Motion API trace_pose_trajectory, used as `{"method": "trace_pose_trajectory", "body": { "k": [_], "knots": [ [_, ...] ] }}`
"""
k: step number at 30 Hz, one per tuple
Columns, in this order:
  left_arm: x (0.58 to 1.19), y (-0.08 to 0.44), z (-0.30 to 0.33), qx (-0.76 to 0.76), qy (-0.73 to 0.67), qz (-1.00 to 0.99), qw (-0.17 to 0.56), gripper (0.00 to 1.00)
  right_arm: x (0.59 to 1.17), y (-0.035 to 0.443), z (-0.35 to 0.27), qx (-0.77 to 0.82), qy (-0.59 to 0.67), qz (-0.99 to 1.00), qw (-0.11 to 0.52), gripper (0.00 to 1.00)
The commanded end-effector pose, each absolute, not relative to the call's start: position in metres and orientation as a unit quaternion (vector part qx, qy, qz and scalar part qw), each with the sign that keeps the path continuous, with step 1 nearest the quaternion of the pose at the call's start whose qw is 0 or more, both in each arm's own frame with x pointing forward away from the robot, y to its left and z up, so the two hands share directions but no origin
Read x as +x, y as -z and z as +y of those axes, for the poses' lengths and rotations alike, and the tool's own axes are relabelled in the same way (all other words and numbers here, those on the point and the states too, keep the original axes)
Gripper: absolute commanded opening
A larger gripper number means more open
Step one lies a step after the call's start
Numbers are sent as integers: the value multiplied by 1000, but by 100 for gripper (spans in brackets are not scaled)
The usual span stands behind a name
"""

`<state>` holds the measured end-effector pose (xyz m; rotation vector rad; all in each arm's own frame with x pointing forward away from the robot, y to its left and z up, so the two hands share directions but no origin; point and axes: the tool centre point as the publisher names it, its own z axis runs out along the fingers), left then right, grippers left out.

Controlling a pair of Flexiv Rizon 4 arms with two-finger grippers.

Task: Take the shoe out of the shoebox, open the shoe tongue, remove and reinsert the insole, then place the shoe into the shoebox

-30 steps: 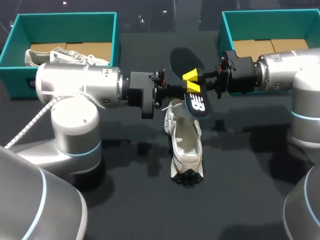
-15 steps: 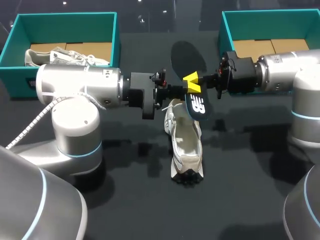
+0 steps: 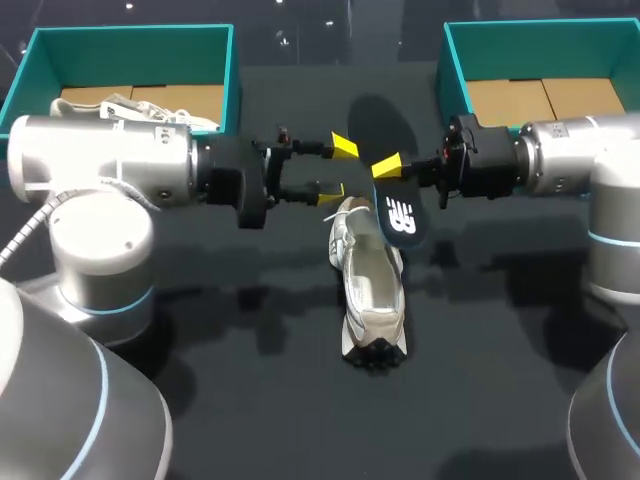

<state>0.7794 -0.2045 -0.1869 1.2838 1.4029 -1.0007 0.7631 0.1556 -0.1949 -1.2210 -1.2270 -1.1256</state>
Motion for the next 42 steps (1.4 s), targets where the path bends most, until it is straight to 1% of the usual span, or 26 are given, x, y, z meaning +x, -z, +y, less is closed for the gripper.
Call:
{"method": "trace_pose_trajectory", "body": {
  "k": [1,13,15,18,19,20,36,38,40,41,42],
  "knots": [
    [775,178,-180,532,406,578,467,100,759,202,159,-506,465,-512,516,0],
    [775,178,-180,532,406,578,467,100,756,208,164,-495,456,-529,517,0],
    [787,170,-178,537,400,579,466,100,756,208,164,-495,456,-529,517,0],
    [807,157,-175,556,393,587,438,100,756,208,164,-495,456,-529,517,0],
    [812,148,-175,579,375,601,403,100,756,208,164,-495,456,-529,517,0],
    [819,140,-180,603,333,643,335,100,756,208,164,-495,456,-529,517,0],
    [820,134,-182,609,319,645,333,100,756,208,164,-495,456,-529,517,0],
    [826,124,-187,613,307,669,287,100,756,208,164,-495,456,-529,517,0],
    [828,115,-192,625,279,680,263,100,756,208,164,-495,456,-529,517,0],
    [829,108,-196,635,261,688,236,100,756,208,164,-495,456,-529,517,0],
    [828,103,-198,645,248,686,230,100,756,208,164,-495,456,-529,517,0]
  ]
}}
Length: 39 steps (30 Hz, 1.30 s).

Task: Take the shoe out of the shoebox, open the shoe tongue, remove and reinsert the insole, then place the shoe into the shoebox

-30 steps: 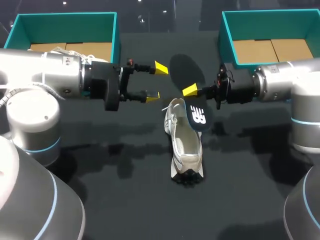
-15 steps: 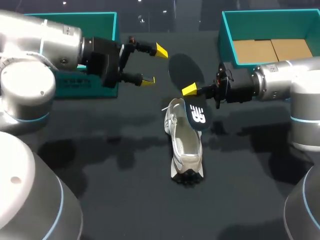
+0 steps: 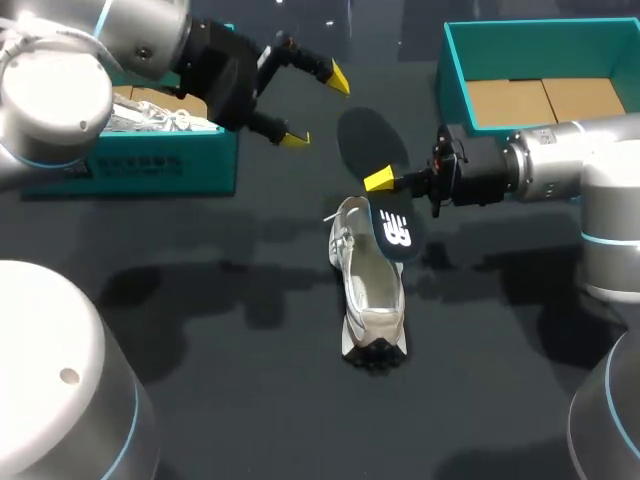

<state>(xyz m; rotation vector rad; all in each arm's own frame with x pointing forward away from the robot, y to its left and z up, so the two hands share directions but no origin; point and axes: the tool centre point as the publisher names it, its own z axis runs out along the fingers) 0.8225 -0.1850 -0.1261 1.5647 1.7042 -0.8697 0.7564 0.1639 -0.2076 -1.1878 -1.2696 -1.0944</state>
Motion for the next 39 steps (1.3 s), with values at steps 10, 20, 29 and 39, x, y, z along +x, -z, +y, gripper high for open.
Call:
{"method": "trace_pose_trajectory", "body": {
  "k": [10,20,29,39],
  "knots": [
    [829,90,-214,669,158,721,79,100,756,208,164,-495,456,-529,517,0],
    [830,99,-226,655,103,748,-11,100,756,208,164,-495,456,-529,517,0],
    [833,104,-233,650,70,754,-66,100,756,208,164,-495,456,-529,517,0],
    [831,110,-241,654,44,750,-88,100,756,208,164,-495,456,-529,517,0]
  ]
}}
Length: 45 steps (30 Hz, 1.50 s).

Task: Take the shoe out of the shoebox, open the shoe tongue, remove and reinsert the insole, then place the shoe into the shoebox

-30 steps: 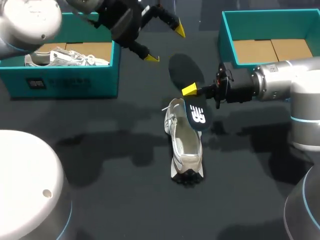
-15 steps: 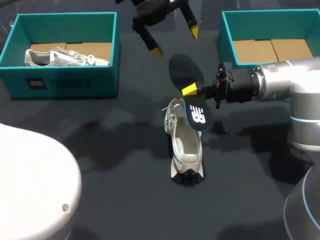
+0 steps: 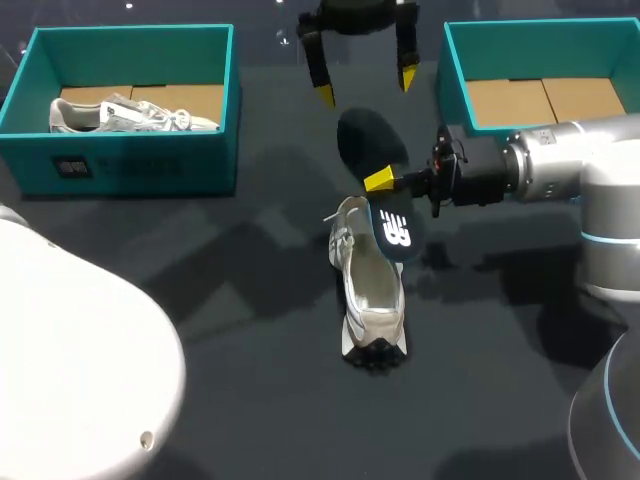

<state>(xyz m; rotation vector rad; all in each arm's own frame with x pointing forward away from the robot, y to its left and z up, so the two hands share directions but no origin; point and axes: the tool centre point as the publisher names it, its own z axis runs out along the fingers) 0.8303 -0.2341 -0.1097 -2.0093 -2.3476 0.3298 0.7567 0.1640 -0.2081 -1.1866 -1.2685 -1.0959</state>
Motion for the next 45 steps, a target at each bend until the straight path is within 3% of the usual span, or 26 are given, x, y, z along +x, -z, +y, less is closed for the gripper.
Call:
{"method": "trace_pose_trajectory", "body": {
  "k": [1,8,17,45],
  "knots": [
    [831,111,-242,-654,-43,-750,90,100,756,208,164,-495,456,-529,517,0],
    [829,110,-246,-654,-42,-751,84,100,756,208,164,-495,456,-529,517,0],
    [828,111,-242,-653,-80,-753,24,100,756,208,164,-495,456,-529,517,0],
    [821,140,-178,-552,-383,-667,-323,100,756,208,164,-495,456,-529,517,0]
  ]
}}
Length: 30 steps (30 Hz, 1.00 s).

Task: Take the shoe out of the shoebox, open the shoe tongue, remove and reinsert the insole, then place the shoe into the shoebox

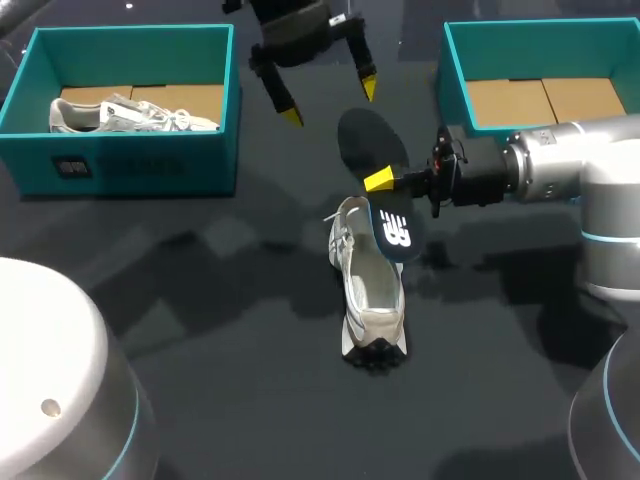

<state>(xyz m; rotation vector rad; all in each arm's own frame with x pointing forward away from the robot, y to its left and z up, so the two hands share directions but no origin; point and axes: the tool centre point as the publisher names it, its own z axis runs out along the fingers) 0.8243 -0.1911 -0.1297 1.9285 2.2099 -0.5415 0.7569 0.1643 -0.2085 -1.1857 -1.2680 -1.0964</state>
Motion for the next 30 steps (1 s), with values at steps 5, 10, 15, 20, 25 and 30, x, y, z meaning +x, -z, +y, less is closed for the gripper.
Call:
{"method": "trace_pose_trajectory", "body": {
  "k": [5,10,15,20,25,30],
  "knots": [
    [822,148,-169,528,414,646,364,100,756,208,164,-495,456,-529,517,0],
    [822,148,-169,528,414,646,364,100,756,208,164,-495,456,-529,517,0],
    [822,148,-169,528,414,646,364,100,756,208,164,-495,456,-529,517,0],
    [817,151,-169,528,411,633,389,100,756,208,164,-495,456,-529,517,0],
    [813,159,-165,499,449,591,447,100,756,208,164,-495,456,-529,517,0],
    [813,163,-163,505,449,558,482,100,756,208,164,-495,456,-529,517,0]
  ]
}}
